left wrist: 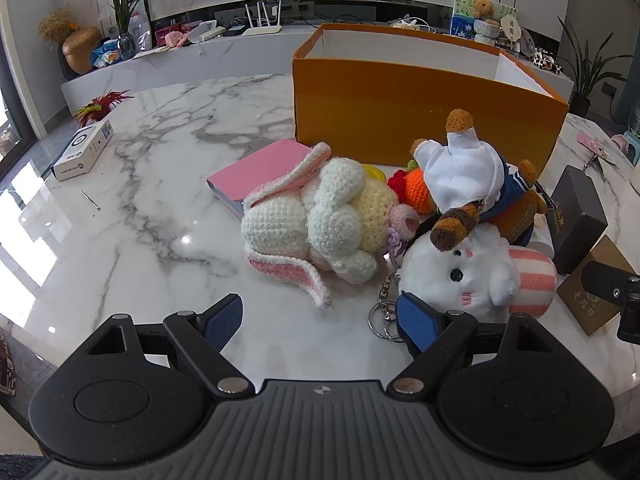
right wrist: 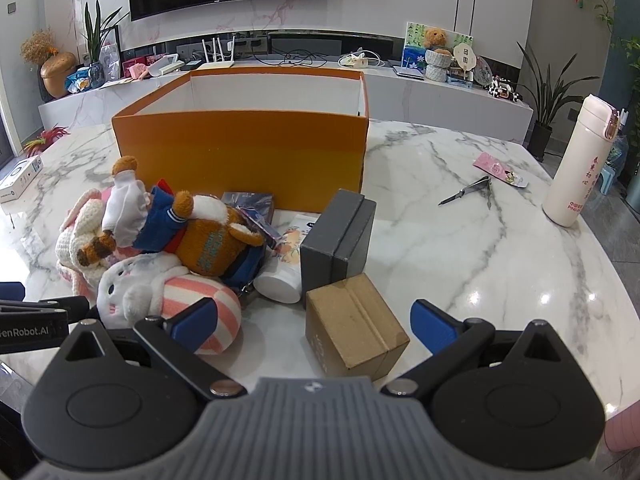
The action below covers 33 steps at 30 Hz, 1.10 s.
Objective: Organize objects
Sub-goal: 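Grasp the white cat plush with the left gripper while the right approaches the cardboard box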
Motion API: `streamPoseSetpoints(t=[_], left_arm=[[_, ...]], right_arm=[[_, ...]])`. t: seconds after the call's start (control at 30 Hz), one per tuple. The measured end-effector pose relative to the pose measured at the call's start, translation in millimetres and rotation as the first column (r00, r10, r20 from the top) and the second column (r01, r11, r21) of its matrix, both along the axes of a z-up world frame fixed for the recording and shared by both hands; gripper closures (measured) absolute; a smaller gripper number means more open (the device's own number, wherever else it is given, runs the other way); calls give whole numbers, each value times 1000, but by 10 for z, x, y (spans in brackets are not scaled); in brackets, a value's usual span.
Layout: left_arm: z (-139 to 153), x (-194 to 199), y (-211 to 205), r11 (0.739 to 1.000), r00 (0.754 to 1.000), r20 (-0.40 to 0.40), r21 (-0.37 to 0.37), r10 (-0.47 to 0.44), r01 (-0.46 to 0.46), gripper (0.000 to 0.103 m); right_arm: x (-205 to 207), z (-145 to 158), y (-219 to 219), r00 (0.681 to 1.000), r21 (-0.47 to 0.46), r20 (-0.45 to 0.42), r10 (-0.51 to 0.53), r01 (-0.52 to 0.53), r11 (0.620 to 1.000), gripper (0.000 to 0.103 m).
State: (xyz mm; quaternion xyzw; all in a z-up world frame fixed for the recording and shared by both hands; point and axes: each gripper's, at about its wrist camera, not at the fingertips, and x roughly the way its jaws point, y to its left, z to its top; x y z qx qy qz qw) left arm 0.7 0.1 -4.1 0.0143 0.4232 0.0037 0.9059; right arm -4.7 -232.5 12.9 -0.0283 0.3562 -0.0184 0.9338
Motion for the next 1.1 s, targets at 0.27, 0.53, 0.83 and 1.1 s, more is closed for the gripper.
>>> streamPoseSetpoints(t=[0.27, 0.53, 0.83, 1.1], left_arm=[[-2, 1, -4, 1000, 1000, -2, -1, 1, -1, 3], [25, -23, -8, 998, 999, -2, -43, -38, 38, 3], [14, -30, -197, 979, 991, 25, -154, -131, 133, 3], [-50, 84, -442, 946, 976, 45, -240, -212, 217, 3]], right_arm=[[0, 1, 0, 1000, 0, 0, -1, 1, 1000, 1], [-3, 11, -56, 1000, 9, -1, -10, 10, 1000, 1], [-21, 19, -392, 998, 75, -19, -59, 60, 995, 1], [58, -131, -525, 998, 63, -58, -36, 40, 997, 1]])
